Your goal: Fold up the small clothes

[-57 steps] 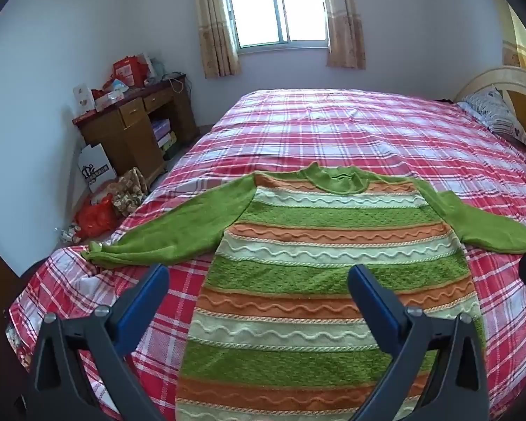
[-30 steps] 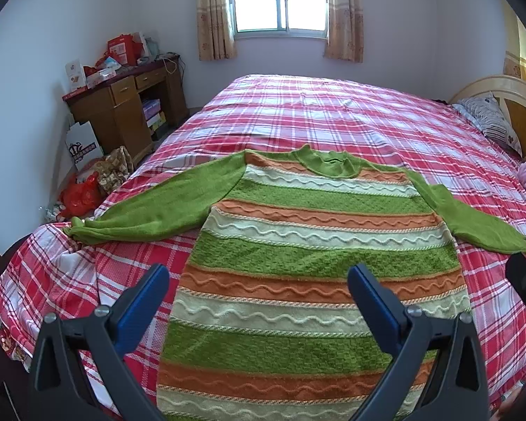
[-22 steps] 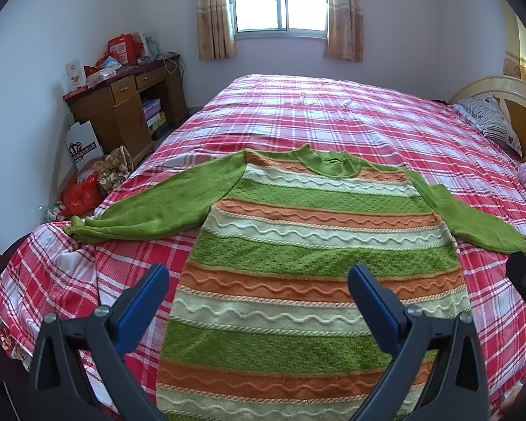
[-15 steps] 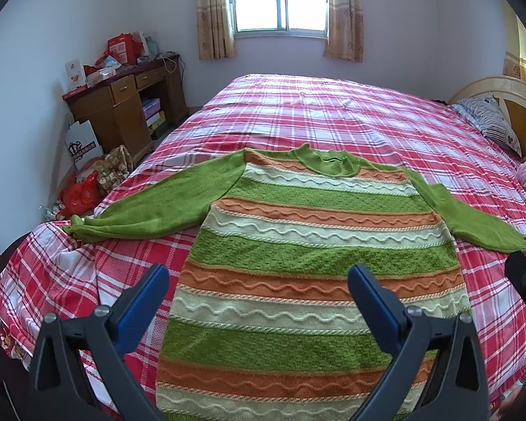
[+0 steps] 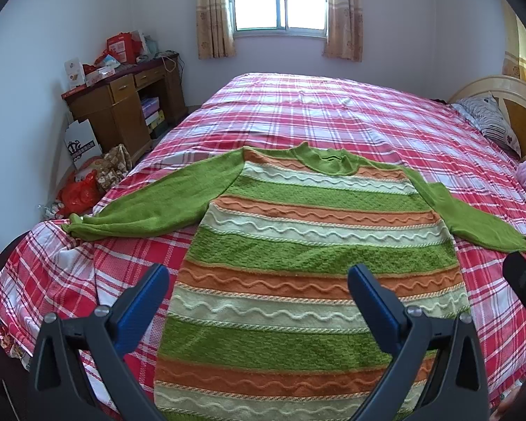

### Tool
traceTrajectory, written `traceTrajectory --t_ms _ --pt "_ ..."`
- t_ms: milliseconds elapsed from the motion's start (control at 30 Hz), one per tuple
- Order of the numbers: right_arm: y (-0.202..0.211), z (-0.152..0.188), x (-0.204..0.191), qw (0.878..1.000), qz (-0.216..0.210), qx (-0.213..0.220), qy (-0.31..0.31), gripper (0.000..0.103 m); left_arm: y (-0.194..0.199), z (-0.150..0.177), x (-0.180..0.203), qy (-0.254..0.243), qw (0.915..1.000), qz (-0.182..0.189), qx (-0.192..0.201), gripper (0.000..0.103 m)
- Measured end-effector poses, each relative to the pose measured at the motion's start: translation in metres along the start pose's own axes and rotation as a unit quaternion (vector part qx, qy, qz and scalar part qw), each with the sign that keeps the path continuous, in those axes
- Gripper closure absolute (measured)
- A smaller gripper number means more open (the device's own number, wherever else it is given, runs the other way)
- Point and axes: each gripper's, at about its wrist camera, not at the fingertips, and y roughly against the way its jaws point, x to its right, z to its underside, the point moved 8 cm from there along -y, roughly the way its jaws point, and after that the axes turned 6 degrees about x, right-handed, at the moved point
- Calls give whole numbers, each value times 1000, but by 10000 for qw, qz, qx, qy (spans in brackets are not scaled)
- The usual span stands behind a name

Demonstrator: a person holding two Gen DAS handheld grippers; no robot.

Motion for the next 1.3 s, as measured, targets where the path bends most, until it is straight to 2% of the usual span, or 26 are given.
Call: traceTrajectory --t_ms 1133,1300 --pt "-22 6 25 9997 189 -141 -45 1 -26 7 19 -107 9995 34 -294 0" --pt "-30 6 45 9993 280 -183 -147 1 -31 5 24 -195 9997 132 -70 0"
